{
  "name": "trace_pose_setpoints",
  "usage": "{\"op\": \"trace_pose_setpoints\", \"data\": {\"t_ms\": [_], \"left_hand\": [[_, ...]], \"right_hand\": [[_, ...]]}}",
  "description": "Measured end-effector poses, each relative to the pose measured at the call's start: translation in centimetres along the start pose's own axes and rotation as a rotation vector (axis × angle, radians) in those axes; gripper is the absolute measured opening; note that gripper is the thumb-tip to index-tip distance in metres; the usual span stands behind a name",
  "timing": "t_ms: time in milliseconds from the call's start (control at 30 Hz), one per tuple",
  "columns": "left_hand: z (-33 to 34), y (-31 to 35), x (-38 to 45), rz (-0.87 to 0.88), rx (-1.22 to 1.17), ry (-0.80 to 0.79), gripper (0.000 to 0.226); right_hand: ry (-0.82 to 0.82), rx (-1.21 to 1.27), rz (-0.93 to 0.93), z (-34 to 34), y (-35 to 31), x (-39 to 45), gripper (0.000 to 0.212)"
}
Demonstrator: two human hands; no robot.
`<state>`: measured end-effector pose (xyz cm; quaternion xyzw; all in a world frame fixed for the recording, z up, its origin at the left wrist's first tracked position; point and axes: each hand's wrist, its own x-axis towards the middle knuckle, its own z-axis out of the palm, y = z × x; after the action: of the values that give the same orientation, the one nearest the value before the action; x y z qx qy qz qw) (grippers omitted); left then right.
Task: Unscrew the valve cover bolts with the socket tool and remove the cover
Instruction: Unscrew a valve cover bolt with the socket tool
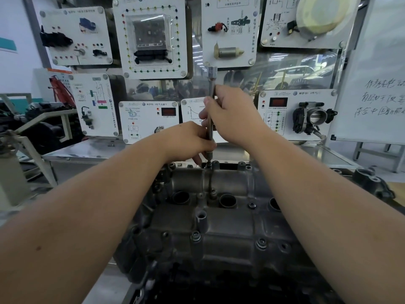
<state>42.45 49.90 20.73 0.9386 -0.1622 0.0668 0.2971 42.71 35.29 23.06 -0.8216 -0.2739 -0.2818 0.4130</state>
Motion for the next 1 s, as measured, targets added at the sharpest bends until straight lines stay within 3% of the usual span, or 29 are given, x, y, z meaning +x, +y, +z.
{"op": "trace_pose_setpoints", "data": {"t_ms": [233, 333, 600, 833, 1000], "left_hand": [[-0.06, -0.2, 0.11, 0.014, 0.067, 0.009, 0.019], [0.05, -0.22, 0.17, 0.008, 0.052, 0.012, 0.019], [0.03, -0.2, 0.07, 0.01, 0.067, -0.001, 0.017], [0.19, -0.22, 0.25, -0.012, 0.064, 0.003, 0.024], [0.03, -0.06, 0.13, -0.006, 0.042, -0.008, 0.011]], "right_hand": [[0.071, -0.065, -0.1, 0.2, 0.35, -0.34, 0.024], [0.087, -0.062, -0.061, 0.01, 0.4, -0.08, 0.032], [-0.014, 0.054, -0.063, 0.19, 0.38, -0.22, 0.01], [0.111, -0.084, -0.111, 0.38, 0.73, -0.15, 0.031], [0.017, -0.035, -0.058, 0.13, 0.2, -0.16, 0.026]]}}
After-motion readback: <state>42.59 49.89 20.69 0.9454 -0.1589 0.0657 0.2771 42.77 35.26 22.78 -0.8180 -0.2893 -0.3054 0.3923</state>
